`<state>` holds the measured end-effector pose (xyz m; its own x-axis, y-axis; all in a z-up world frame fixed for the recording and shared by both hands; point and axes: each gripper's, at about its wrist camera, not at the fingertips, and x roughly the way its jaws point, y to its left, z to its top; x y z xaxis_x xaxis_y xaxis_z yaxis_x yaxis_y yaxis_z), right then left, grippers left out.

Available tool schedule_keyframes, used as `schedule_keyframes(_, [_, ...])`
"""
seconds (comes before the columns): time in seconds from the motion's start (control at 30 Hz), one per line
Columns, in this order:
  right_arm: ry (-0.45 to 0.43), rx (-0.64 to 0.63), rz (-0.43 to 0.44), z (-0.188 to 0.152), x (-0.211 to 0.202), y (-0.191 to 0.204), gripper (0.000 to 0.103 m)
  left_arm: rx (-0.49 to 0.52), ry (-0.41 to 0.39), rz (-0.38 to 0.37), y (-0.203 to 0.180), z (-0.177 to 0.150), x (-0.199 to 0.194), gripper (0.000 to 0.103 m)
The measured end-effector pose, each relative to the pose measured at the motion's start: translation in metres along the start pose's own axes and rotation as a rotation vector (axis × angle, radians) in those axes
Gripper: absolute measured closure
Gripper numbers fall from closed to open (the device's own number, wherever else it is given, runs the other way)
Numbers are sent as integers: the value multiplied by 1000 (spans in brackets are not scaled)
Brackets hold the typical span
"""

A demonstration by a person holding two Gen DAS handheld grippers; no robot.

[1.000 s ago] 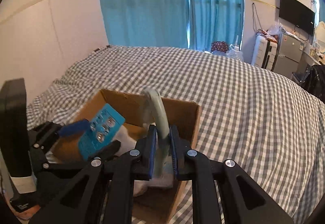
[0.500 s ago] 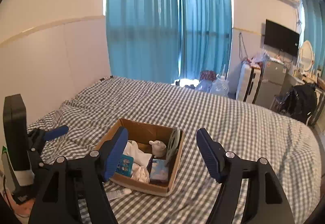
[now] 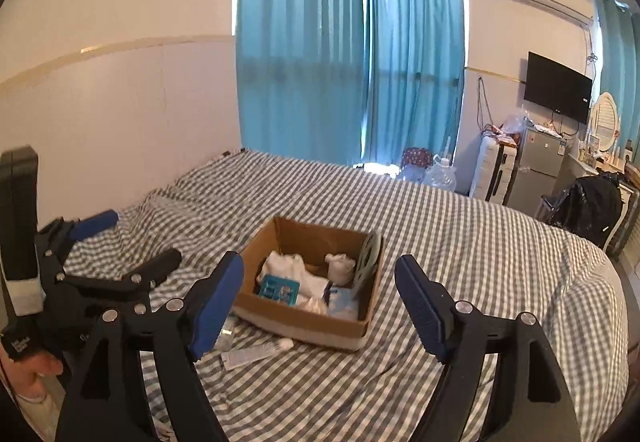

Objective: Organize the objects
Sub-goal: 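Grasp the clear red-lidded jar with the left tool while the right tool grasps the white tube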

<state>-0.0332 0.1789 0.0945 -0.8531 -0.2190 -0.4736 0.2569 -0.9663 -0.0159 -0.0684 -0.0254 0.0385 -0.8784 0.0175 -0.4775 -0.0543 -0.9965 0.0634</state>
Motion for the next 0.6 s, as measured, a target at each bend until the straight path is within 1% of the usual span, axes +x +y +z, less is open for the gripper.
schedule_keyframes(0.1, [27,-14,-8,-16,15,10,25,1,27,10,6,-13,13,0])
schedule_keyframes(0.2, [80,-20,0,-37,37,17,25,-12,65,8,11,-29,32,0])
schedule_keyframes(0.27, [124,-27,-12,-51,58,21,25,-19,94,14,13,-40,47,0])
schedule_keyframes(0.4, [192,-30,-14,-73,89,21,25,-25,155,22,15,-64,75,0])
schedule_keyframes(0.43, [218,-26,-12,-81,99,19,25,-28,174,20,15,-72,82,0])
schedule_keyframes(0.6, [286,-2,0,-104,127,12,25,-23,272,4,8,-102,114,0])
